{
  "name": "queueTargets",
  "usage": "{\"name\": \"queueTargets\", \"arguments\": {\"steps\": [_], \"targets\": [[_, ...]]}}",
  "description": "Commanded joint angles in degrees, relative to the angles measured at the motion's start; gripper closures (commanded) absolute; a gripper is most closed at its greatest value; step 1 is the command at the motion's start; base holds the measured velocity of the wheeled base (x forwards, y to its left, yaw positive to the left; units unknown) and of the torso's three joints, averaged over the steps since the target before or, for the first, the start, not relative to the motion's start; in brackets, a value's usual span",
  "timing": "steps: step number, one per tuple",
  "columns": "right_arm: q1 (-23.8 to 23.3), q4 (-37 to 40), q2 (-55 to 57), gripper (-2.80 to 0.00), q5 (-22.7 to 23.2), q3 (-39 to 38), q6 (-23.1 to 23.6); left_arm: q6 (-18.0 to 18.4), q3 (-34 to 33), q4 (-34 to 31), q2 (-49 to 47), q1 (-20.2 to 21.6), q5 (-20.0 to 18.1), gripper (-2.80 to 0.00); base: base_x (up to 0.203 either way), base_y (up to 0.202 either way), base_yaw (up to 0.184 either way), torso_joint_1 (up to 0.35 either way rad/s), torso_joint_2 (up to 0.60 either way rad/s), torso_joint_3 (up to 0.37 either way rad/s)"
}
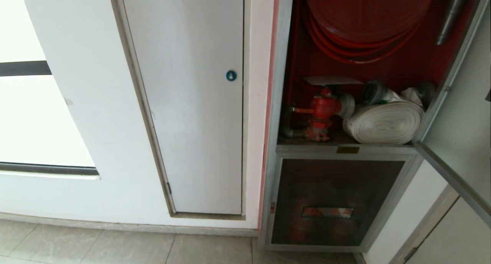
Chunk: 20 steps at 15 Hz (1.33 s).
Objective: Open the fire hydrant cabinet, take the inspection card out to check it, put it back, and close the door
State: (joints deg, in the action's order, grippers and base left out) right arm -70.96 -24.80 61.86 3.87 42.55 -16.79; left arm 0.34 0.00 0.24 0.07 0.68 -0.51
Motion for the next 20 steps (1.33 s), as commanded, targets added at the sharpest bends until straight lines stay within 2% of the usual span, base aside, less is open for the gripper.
{"name": "queueTargets", "arguments": {"steps": [1, 10, 16, 18, 20], "targets": [[1.2, 0.5, -0.1, 0.0, 0.7, 0.3, -0.1, 0.0, -0.2, 0.0, 0.0, 0.0, 0.0, 0.0, 0.0, 0.0, 0.0, 0.0, 0.0, 0.0], [11.2, 8.6, -6.4, 0.0, 0.7, 0.3, 0.4, 0.0, -0.2, 0.0, 0.0, 0.0, 0.0, 0.0, 0.0, 0.0, 0.0, 0.0, 0.0, 0.0], [17.6, 10.1, -9.6, 0.0, 1.2, 0.2, 0.4, 0.0, -0.2, 0.0, 0.0, 0.0, 0.0, 0.0, 0.0, 0.0, 0.0, 0.0, 0.0, 0.0], [21.6, 11.5, -10.3, 0.0, 1.2, 0.2, 0.4, 0.0, -0.2, 0.0, 0.0, 0.0, 0.0, 0.0, 0.0, 0.0, 0.0, 0.0, 0.0, 0.0], [27.8, 12.1, -11.0, 0.0, 1.2, -0.1, 0.4, 0.0, -0.2, 0.0, 0.0, 0.0, 0.0, 0.0, 0.0, 0.0, 0.0, 0.0, 0.0, 0.0]]}}
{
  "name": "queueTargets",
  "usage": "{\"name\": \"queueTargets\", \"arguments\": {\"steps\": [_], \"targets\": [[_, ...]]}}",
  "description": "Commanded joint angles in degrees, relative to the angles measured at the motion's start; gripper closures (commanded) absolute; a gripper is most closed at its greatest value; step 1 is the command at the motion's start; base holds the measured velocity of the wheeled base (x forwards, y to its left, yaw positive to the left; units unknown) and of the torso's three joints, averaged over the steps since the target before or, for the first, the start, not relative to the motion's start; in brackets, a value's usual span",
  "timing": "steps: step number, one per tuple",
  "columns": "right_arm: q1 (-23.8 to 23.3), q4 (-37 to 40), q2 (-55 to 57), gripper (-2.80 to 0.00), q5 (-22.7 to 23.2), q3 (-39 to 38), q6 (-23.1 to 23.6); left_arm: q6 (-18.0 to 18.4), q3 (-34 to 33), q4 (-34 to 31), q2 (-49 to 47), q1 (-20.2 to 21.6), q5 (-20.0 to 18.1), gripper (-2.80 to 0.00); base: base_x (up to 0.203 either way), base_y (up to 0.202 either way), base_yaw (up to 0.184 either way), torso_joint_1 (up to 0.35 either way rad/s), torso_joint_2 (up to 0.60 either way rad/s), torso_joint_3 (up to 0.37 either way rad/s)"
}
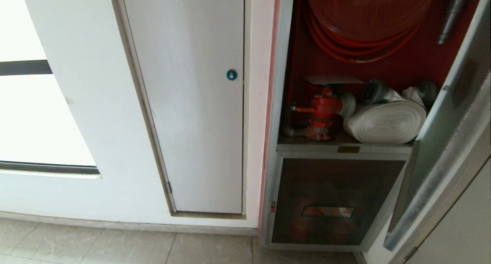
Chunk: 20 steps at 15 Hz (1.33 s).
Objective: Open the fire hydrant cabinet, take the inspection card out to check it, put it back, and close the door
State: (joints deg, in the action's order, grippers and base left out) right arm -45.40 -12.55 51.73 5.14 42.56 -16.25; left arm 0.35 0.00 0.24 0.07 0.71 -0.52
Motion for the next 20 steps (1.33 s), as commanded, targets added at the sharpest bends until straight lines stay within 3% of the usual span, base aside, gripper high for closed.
{"name": "queueTargets", "arguments": {"steps": [1, 7, 10, 14, 20], "targets": [[6.2, 0.0, -1.1, 0.0, 0.0, -0.2, -0.1, 0.0, -0.2, 0.0, 0.0, 0.0, 0.0, 0.0, 0.0, 0.0, 0.0, 0.0, 0.0, 0.0], [32.0, 4.8, 0.3, 0.0, 0.0, -0.1, -0.2, 0.0, -0.2, 0.0, 0.0, 0.0, 0.0, 0.0, 0.0, 0.0, 0.0, 0.0, 0.0, 0.0], [41.2, 6.5, 0.9, 0.0, -0.1, 0.0, -0.3, 0.0, -0.2, 0.0, 0.0, 0.0, 0.0, 0.0, 0.0, 0.0, 0.0, 0.0, 0.0, 0.0], [44.8, 6.6, 3.7, 0.0, 0.7, 0.9, -0.2, 0.0, -0.2, 0.0, 0.0, 0.0, 0.0, 0.0, 0.0, 0.0, 0.0, 0.0, 0.0, 0.0], [45.9, 6.4, 8.9, 0.0, 6.2, 4.2, -0.3, 0.0, -0.2, 0.0, 0.0, 0.0, 0.0, 0.0, 0.0, 0.0, 0.0, 0.0, 0.0, 0.0]]}}
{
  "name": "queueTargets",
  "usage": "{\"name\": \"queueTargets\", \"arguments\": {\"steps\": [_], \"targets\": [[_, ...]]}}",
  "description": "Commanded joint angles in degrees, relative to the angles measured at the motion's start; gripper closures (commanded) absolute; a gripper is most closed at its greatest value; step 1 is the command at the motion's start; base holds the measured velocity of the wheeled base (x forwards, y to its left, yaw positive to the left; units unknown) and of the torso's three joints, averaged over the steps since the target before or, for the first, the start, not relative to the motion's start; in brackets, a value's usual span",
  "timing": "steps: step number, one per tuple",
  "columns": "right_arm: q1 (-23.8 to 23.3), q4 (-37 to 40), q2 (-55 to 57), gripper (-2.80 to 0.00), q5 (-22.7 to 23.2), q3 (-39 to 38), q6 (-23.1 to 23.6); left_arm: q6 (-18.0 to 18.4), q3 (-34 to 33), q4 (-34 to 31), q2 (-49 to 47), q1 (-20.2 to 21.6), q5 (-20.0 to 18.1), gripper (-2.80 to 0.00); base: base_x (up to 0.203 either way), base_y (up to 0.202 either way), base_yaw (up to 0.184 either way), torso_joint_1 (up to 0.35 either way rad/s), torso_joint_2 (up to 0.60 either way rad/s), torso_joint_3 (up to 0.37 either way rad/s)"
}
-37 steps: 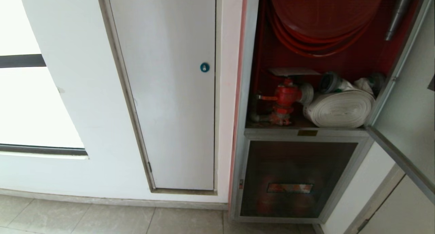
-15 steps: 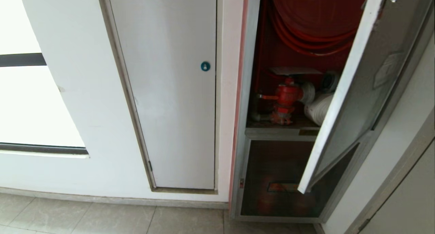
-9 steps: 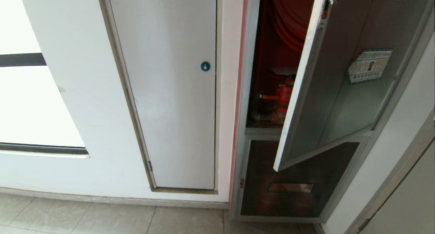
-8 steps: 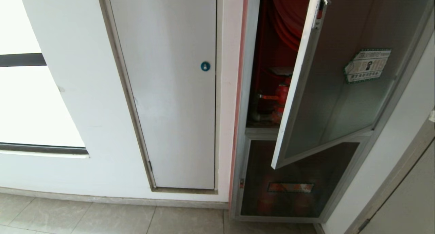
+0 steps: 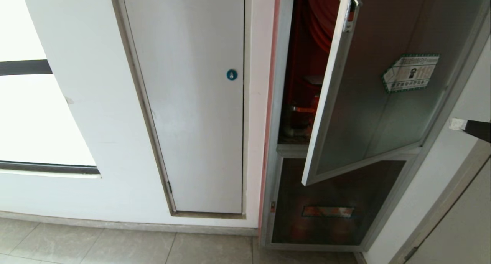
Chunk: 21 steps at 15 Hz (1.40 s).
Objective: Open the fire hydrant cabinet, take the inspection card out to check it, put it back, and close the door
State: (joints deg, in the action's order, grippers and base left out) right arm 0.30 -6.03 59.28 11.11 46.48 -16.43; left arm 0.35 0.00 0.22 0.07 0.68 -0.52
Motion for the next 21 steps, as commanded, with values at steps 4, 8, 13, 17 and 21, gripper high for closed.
{"name": "queueTargets", "arguments": {"steps": [4, 8, 13, 17, 21], "targets": [[1.0, -0.3, 4.4, 0.0, 3.4, 1.8, -0.1, 0.0, -0.2, 0.0, 0.0, 0.0, 0.0, 0.0, 0.0, 0.0, 0.0, 0.0, 0.0, 0.0], [1.4, -0.3, 8.8, 0.0, 6.9, 3.9, -0.5, 0.0, -0.2, 0.0, 0.0, 0.0, 0.0, 0.0, 0.0, 0.0, 0.0, 0.0, 0.0, 0.0], [1.9, -0.3, 8.9, 0.0, 7.1, 3.7, -0.3, 0.0, -0.2, 0.0, 0.0, 0.0, 0.0, 0.0, 0.0, 0.0, 0.0, 0.0, 0.0, 0.0], [1.9, -0.6, 7.6, 0.0, 6.0, 3.9, 0.9, 0.0, -0.2, 0.0, 0.0, 0.0, 0.0, 0.0, 0.0, 0.0, 0.0, 0.0, 0.0, 0.0], [1.9, 0.1, -0.3, 0.0, 5.2, 0.9, 1.2, 0.0, -0.2, 0.0, 0.0, 0.0, 0.0, 0.0, 0.0, 0.0, 0.0, 0.0, 0.0, 0.0]]}}
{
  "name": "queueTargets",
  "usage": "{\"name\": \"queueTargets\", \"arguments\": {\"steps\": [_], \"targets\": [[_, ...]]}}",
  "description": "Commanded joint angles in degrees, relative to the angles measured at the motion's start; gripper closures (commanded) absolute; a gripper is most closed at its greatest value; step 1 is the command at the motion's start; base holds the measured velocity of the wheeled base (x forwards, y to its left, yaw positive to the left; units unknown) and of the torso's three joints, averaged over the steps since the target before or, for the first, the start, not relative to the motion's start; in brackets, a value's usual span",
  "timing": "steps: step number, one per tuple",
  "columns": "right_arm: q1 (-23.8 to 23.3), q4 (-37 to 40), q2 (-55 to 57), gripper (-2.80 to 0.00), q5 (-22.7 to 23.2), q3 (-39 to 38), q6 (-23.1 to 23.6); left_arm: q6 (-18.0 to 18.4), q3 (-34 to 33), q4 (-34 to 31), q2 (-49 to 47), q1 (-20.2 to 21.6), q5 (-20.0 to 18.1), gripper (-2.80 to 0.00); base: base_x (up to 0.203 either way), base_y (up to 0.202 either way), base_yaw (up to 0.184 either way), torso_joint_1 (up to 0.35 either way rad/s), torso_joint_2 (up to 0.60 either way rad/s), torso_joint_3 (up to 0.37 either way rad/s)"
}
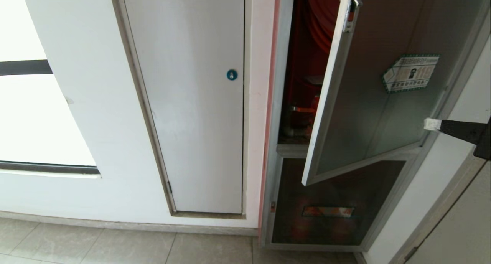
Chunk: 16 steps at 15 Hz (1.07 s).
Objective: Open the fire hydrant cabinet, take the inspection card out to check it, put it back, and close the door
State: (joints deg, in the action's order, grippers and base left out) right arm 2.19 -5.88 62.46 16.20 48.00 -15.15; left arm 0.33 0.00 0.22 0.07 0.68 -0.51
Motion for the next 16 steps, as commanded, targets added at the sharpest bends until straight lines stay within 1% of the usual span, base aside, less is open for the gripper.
{"name": "queueTargets", "arguments": {"steps": [1, 5, 9, 13, 16], "targets": [[0.0, 0.3, -6.2, 0.0, 0.1, -1.8, 0.0, 0.0, -0.2, 0.0, 0.0, 0.0, 0.0, 0.0, 0.0, 0.0, 0.0, 0.0, 0.0, 0.0], [0.0, 3.3, -16.5, 0.0, -0.4, -5.1, 0.0, 0.0, -0.2, 0.0, 0.0, 0.0, 0.0, 0.0, 0.0, 0.0, 0.0, 0.0, 0.0, 0.0], [0.0, 8.5, -27.1, 0.0, -0.7, -7.5, 0.0, 0.0, -0.2, 0.0, 0.0, 0.0, 0.0, 0.0, 0.0, 0.0, 0.0, 0.0, 0.0, 0.0], [-0.1, 11.5, -37.8, 0.0, -1.0, -12.4, 0.3, 0.0, -0.2, 0.0, 0.0, 0.0, 0.0, 0.0, 0.0, 0.0, 0.0, 0.0, 0.0, 0.0], [-0.2, 12.3, -45.9, 0.0, -3.5, -16.4, 0.5, 0.0, -0.2, 0.0, 0.0, 0.0, 0.0, 0.0, 0.0, 0.0, 0.0, 0.0, 0.0, 0.0]]}}
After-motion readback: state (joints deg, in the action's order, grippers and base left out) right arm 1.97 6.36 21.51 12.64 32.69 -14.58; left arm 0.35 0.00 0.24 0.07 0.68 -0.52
